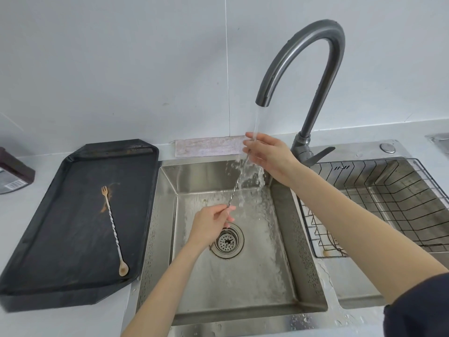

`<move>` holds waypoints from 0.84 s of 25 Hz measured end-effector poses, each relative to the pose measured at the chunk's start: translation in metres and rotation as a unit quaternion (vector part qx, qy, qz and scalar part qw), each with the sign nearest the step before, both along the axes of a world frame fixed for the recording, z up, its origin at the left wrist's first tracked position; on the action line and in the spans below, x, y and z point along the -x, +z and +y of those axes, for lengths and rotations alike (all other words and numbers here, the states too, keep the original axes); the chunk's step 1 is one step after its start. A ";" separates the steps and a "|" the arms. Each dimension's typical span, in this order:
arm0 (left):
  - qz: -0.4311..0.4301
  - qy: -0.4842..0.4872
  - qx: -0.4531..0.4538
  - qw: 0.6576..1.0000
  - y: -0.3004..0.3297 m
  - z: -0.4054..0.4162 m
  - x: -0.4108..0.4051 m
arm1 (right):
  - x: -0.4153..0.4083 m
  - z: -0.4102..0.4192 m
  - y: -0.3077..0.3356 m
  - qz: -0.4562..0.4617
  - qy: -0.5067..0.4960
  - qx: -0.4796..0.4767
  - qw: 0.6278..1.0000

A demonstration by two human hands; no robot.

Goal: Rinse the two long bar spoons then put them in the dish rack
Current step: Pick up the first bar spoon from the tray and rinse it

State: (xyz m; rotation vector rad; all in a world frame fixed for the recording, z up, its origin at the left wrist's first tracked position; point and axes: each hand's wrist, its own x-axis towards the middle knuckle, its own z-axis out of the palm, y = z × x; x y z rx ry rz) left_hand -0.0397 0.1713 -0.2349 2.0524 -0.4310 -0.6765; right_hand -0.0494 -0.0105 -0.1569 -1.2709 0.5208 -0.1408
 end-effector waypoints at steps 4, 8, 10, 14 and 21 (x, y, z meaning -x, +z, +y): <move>-0.007 -0.013 0.013 1.000 0.001 -0.004 0.001 | 0.001 0.001 0.004 -0.001 -0.024 0.045 0.999; -0.003 -0.035 0.016 0.999 0.001 -0.009 0.002 | -0.001 0.001 0.002 -0.014 -0.068 0.008 0.998; -0.004 -0.041 0.015 0.999 0.001 -0.011 0.005 | -0.001 0.001 0.002 -0.022 -0.054 -0.010 0.998; 0.004 -0.046 0.027 0.999 0.002 -0.018 0.011 | 0.003 0.007 -0.004 0.014 0.002 0.025 1.000; 0.172 -0.073 0.087 0.978 0.033 -0.023 0.009 | 0.011 0.009 -0.026 0.042 -0.002 0.286 0.957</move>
